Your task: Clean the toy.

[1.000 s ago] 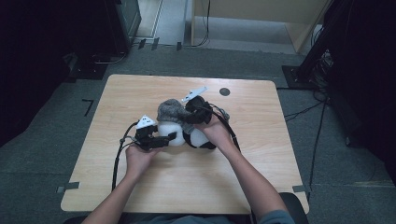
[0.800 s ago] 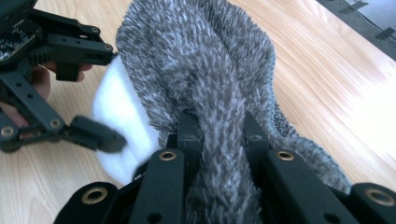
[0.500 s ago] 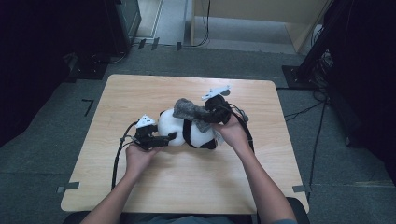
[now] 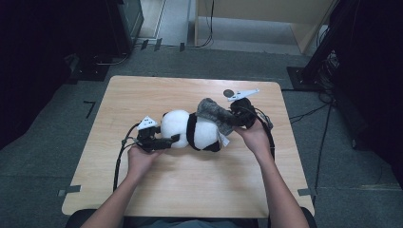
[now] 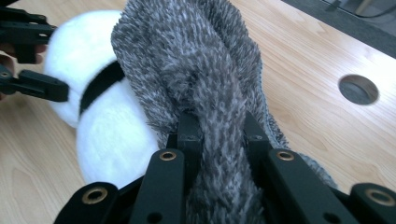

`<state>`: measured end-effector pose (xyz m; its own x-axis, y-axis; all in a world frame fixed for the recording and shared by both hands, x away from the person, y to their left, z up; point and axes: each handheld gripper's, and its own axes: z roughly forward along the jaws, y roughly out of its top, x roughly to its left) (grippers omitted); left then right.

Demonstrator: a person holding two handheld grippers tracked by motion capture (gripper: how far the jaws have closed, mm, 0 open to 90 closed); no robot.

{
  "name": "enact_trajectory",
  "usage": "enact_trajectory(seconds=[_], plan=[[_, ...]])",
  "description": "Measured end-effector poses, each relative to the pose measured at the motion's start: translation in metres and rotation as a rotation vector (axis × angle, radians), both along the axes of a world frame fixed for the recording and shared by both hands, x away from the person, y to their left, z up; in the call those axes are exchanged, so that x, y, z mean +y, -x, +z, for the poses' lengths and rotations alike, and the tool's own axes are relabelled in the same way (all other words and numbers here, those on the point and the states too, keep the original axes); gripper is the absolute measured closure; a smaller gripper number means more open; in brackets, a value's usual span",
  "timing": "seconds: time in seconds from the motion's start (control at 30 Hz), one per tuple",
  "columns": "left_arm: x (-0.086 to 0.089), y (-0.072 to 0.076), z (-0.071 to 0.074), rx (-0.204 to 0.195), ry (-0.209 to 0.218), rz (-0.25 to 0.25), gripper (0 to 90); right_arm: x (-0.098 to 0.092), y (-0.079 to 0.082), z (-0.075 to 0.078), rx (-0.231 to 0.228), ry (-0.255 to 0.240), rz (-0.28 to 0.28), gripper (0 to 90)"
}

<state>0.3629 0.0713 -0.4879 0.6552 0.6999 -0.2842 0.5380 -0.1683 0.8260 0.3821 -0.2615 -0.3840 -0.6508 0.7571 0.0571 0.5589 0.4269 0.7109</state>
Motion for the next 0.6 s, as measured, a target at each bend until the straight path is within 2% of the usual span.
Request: enact_trajectory(seconds=[0.07, 0.17, 0.3, 0.47, 0.6], plan=[[0.0, 0.0, 0.0, 0.0, 0.0, 0.0, 19.0, -0.002, 0.001, 0.0, 0.0, 0.0, -0.005, 76.2], [0.0, 0.001, 0.001, 0.0, -0.004, 0.004, 18.9, 0.0, 0.004, 0.005, -0.022, -0.006, -0.001, 76.2], [-0.001, 0.001, 0.0, 0.0, 0.004, 0.009, 18.5, 0.012, 0.011, 0.016, -0.041, -0.052, 0.037, 76.3], [-0.001, 0.002, 0.001, 0.005, 0.001, 0.01, 17.9, 0.043, 0.021, 0.02, -0.072, -0.001, 0.122, 76.3], [0.0, 0.003, -0.001, 0.001, 0.009, 0.016, 17.8, 0.073, 0.024, 0.014, -0.086, 0.075, 0.187, 76.3]])
